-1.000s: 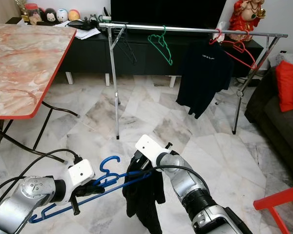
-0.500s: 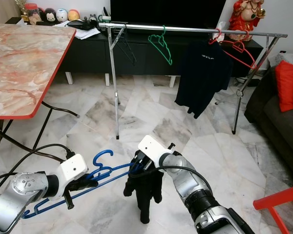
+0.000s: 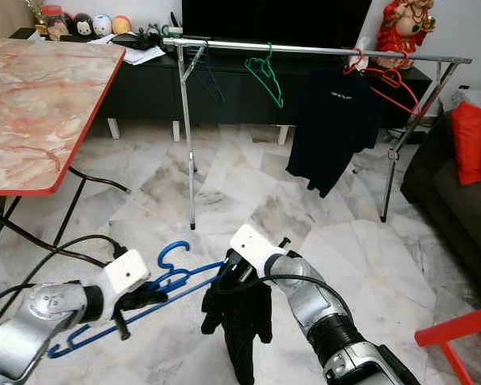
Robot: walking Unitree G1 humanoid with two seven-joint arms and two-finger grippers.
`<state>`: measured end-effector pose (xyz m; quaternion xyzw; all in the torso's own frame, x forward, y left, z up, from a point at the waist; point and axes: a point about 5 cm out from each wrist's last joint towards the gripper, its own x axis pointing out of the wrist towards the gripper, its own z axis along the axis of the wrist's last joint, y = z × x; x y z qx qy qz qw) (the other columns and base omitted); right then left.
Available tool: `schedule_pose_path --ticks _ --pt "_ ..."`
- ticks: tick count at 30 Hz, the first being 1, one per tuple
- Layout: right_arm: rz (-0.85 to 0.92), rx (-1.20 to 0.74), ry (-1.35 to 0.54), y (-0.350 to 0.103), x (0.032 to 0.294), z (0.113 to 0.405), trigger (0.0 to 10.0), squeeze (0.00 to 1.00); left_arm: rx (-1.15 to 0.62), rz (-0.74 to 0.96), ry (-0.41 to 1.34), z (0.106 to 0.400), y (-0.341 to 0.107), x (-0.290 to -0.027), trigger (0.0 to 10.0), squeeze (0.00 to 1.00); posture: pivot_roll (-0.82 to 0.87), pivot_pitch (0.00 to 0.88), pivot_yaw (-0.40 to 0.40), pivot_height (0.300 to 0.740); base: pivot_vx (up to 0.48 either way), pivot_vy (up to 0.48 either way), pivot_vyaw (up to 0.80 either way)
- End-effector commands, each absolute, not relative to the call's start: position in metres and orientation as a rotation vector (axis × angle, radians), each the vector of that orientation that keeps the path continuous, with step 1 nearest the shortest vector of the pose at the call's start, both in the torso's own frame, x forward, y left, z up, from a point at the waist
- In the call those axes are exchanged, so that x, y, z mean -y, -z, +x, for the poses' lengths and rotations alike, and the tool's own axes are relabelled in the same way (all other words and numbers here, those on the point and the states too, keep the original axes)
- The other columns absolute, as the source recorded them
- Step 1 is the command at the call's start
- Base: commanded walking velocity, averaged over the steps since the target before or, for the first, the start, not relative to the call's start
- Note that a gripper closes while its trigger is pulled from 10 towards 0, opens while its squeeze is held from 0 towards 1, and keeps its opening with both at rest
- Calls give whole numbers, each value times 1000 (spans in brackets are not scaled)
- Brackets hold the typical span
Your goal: Hang hanger
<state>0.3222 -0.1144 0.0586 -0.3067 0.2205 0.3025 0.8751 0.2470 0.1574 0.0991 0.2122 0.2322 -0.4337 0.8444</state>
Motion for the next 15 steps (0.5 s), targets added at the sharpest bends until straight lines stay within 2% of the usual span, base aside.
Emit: schedule_pose_path --ticks 1,6,15 --pt "-633 -432 -636 -66 113 324 10000 0 -461 405 948 247 -105 -152 10000 0 11 0 -143 740 0 0 0" --pt "-635 -428 -638 -66 112 324 10000 0 -480 365 1008 239 -107 -154 10000 0 13 0 -143 740 0 0 0" --pt "-650 -421 -644 -68 112 325 10000 0 -510 378 1010 237 -106 -164 10000 0 17 0 -148 740 0 0 0"
